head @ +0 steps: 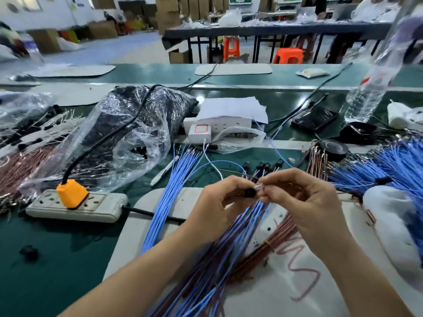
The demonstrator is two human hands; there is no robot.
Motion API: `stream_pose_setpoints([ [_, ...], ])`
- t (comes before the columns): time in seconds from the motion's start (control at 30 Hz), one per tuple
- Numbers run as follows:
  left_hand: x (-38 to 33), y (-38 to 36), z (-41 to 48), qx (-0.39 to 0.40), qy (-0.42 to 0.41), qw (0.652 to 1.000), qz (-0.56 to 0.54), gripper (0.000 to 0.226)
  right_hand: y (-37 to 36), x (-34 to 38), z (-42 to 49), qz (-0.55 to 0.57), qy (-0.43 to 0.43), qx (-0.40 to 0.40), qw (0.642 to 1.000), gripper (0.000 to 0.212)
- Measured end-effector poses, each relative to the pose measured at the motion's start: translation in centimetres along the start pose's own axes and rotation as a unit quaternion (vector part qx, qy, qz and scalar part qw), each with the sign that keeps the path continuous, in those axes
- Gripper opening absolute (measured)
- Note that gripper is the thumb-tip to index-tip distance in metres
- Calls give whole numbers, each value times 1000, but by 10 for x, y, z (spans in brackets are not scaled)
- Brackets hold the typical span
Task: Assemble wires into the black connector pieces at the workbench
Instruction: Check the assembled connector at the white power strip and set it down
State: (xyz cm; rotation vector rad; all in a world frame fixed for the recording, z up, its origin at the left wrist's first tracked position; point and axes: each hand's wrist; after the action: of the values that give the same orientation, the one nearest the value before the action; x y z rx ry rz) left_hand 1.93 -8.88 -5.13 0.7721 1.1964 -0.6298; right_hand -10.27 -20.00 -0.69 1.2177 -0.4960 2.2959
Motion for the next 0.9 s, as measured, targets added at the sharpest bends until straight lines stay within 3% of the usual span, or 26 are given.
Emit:
stream_pose_setpoints([
  [0.27,-2,2,-2,-39,-24,994,97,19,2,-4,-1,-83,7,8,997,12],
  [0.5,-3,9,-1,-50,-85,975,198,23,0,-6,-3,-252,106,78,959,18],
  [0.7,-8,10,0,-63,-68,981,172,25,-1,-8,-2,-81,-52,26,995,16],
  [0.8,-9,10,0,-68,-41,988,129,32,-1,-7,0,16,-96,15,995,17],
  [0.9,-9,10,-1,-81,-29,986,144,29,1,-7,1,15,-99,26,995,19],
])
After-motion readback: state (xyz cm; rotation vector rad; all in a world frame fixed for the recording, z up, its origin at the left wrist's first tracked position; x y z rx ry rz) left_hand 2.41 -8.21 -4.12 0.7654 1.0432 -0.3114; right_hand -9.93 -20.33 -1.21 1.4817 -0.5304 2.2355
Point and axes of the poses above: each hand's wrist, its own z-axis towards the middle knuckle, its own y-axis out of the back of the hand, x = y × z, and after that the axes turned 14 degrees about y, right-handed
